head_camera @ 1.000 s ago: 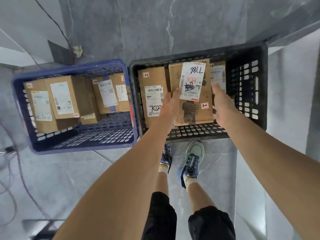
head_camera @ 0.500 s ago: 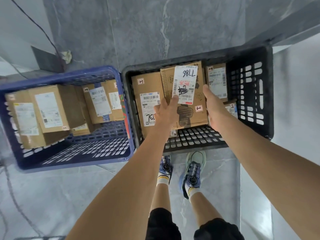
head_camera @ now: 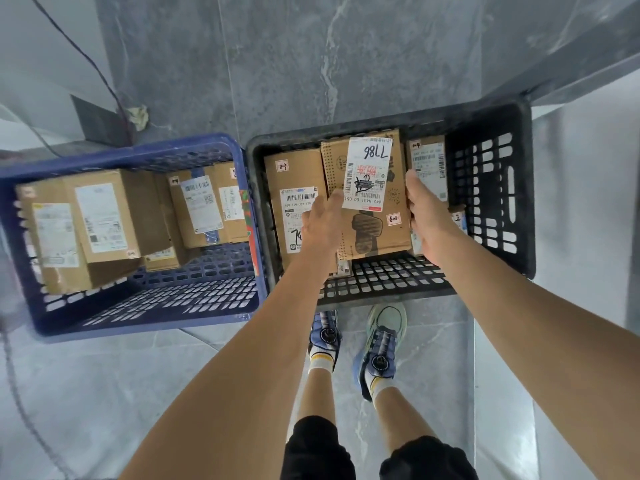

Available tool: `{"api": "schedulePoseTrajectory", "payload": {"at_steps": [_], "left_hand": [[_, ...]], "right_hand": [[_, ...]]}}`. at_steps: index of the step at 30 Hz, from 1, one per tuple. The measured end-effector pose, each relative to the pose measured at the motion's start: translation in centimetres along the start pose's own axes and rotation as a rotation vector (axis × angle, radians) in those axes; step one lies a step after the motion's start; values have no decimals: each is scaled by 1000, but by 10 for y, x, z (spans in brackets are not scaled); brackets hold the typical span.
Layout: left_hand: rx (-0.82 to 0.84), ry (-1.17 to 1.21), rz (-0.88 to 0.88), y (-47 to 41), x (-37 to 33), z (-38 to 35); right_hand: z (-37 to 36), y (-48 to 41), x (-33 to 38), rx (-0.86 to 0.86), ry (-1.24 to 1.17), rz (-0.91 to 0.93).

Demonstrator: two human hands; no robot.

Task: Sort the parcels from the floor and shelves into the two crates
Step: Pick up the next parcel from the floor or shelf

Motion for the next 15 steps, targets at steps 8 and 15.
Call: {"api": "schedulePoseTrajectory", "payload": {"at_steps": [8, 15], "left_hand": [[-21, 218, -23, 95, -82, 18], [41, 279, -290, 251, -211, 28]], "right_hand": [[30, 108, 71, -2, -42, 190], [86, 259, 166, -87, -148, 459]]}}
Point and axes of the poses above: each hand's wrist, its own y-axis away from the middle knuckle, its own z-axis out of the back of the hand, x = y × z, the point moved 3 cm from there along -y, towards the middle knuckle, and after that the axes turned 13 degrees about y, right-handed, at the moved point
